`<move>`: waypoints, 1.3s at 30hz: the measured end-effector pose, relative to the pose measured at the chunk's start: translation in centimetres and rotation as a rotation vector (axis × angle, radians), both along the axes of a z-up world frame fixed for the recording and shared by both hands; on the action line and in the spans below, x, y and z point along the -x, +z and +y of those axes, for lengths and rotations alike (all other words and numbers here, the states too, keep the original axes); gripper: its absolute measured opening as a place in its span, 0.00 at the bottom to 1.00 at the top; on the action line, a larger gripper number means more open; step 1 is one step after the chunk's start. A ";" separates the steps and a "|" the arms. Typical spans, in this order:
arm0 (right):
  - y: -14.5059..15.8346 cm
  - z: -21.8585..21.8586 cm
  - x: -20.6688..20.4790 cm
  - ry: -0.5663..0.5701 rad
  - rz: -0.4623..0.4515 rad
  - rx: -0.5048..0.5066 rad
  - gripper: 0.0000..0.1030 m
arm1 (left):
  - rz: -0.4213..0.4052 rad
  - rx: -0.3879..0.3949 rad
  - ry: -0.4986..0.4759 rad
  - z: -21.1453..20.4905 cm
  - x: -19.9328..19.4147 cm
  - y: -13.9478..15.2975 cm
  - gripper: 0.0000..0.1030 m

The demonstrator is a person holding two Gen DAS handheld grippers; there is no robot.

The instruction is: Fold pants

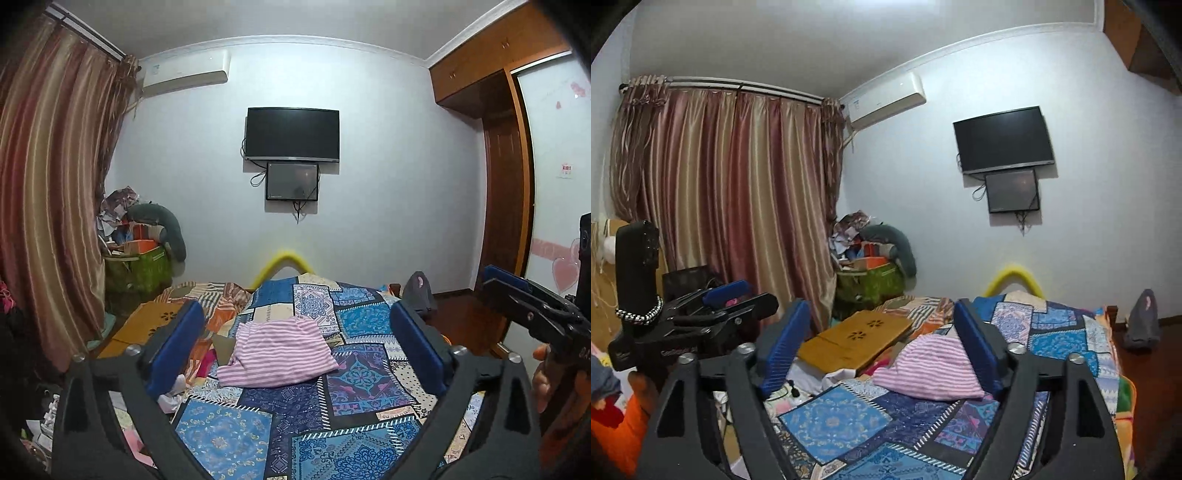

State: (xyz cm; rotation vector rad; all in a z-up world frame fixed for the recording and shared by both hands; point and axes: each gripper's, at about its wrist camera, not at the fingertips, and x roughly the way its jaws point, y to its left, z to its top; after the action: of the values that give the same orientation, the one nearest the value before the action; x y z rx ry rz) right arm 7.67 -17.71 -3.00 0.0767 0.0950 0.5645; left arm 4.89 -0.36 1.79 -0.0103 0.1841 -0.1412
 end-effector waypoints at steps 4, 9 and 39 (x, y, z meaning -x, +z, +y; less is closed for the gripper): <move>-0.1 0.0 0.4 -0.017 0.006 -0.002 0.89 | 0.012 -0.004 0.002 -0.1 -0.1 -0.6 1.00; -0.4 0.0 0.7 -0.082 0.010 0.002 0.99 | 0.015 -0.011 0.017 -0.2 -0.1 -1.3 1.00; -0.5 -0.5 0.9 -0.137 0.051 0.005 1.00 | 0.053 0.006 0.002 -0.3 -1.6 -2.3 1.00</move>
State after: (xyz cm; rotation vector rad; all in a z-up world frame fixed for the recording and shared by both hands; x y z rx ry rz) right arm 6.75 -18.24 -3.51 0.0917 0.1393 0.4260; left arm 6.48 -0.63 -0.56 -0.0201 0.2368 -0.1398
